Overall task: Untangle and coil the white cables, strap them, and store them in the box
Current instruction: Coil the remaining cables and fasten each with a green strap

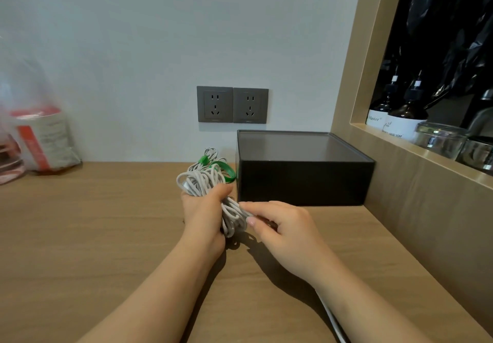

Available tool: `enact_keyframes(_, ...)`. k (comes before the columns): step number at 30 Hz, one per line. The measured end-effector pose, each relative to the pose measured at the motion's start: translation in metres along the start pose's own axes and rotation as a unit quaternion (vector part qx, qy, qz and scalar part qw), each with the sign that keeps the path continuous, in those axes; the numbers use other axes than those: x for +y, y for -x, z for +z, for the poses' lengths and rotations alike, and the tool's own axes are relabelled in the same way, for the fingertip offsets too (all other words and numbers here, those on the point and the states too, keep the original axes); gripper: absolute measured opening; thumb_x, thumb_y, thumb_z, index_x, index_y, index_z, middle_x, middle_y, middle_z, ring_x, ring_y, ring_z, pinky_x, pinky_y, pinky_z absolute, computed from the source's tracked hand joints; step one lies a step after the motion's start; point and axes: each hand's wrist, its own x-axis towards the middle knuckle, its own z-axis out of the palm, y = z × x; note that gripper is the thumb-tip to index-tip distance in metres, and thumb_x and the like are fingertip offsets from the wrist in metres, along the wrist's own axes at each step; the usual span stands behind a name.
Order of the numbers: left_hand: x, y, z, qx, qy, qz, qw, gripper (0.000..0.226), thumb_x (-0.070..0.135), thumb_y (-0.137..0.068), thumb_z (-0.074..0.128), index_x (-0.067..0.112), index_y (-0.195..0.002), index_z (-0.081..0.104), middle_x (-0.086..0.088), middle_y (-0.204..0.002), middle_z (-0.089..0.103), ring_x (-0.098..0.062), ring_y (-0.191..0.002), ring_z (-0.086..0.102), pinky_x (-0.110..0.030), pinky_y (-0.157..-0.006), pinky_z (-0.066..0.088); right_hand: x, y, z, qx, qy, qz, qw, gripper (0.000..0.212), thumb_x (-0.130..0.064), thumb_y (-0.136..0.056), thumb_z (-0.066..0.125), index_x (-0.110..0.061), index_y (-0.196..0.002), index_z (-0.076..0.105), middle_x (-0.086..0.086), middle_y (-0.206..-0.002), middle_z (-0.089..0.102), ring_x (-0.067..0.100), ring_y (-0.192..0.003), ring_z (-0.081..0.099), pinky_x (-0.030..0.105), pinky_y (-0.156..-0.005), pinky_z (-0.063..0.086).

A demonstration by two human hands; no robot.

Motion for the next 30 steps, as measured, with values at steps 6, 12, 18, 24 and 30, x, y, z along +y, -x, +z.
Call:
enact_keyframes(6, 0.025, -0.012, -0.008, -0.023, 0.165, -0.087, 0.982, 0.010, 0.005, -0.087, 0.057, 0.008, -0.078, 0.053, -0.002, -0.062, 0.056, -0.011, -0.039, 0.057, -0.027, -0.042, 0.054, -0.004, -0.003, -0.014, -0.098, -0.201, 0.162, 0.961, 0.013, -0.023, -0.093, 0.053, -0.033, -0.095, 0.061, -0.009, -0.063, 0.055, 0.002, -0.047, 0.049, 0.010, -0.045, 0.037)
enact_keyframes(12, 0.041, 0.012, 0.002, -0.170, 0.218, -0.133, 0.952, 0.019, 0.009, -0.082, 0.054, 0.003, -0.066, 0.060, -0.005, -0.057, 0.061, -0.014, -0.044, 0.062, -0.032, -0.045, 0.057, 0.013, -0.008, -0.028, -0.044, -0.403, 0.385, 0.829, 0.022, -0.022, -0.095, 0.050, -0.006, -0.094, 0.064, 0.000, -0.052, 0.044, 0.008, -0.042, 0.038, 0.016, -0.037, 0.036)
enact_keyframes(18, 0.041, 0.013, -0.005, -0.286, 0.260, -0.162, 0.908, 0.039, -0.006, -0.034, 0.085, -0.001, -0.065, 0.063, -0.005, -0.055, 0.058, -0.015, -0.043, 0.058, -0.023, -0.041, 0.052, 0.023, -0.007, -0.036, -0.046, -0.481, 0.379, 0.789, 0.017, -0.022, -0.087, 0.058, -0.005, -0.089, 0.061, -0.001, -0.051, 0.037, 0.006, -0.037, 0.028, 0.015, -0.034, 0.022)
enact_keyframes(24, 0.044, -0.006, -0.026, -0.209, 0.326, -0.134, 0.912, 0.055, -0.011, -0.016, 0.085, 0.000, -0.064, 0.061, -0.004, -0.055, 0.057, -0.012, -0.041, 0.057, -0.020, -0.040, 0.050, 0.029, -0.006, -0.042, -0.080, -0.526, 0.357, 0.768, 0.026, -0.026, -0.090, 0.050, -0.005, -0.084, 0.064, 0.002, -0.060, 0.046, 0.007, -0.041, 0.029, 0.015, -0.036, 0.021)
enact_keyframes(30, 0.036, -0.002, -0.022, -0.274, 0.273, -0.161, 0.908, 0.046, -0.005, -0.035, 0.085, 0.003, -0.071, 0.059, -0.003, -0.051, 0.056, -0.012, -0.041, 0.056, -0.022, -0.040, 0.050, 0.025, -0.004, -0.037, -0.029, -0.083, 0.308, 0.947, 0.023, -0.033, -0.089, 0.058, -0.015, -0.079, 0.068, 0.003, -0.071, 0.059, 0.012, -0.065, 0.053, 0.018, -0.054, 0.039)
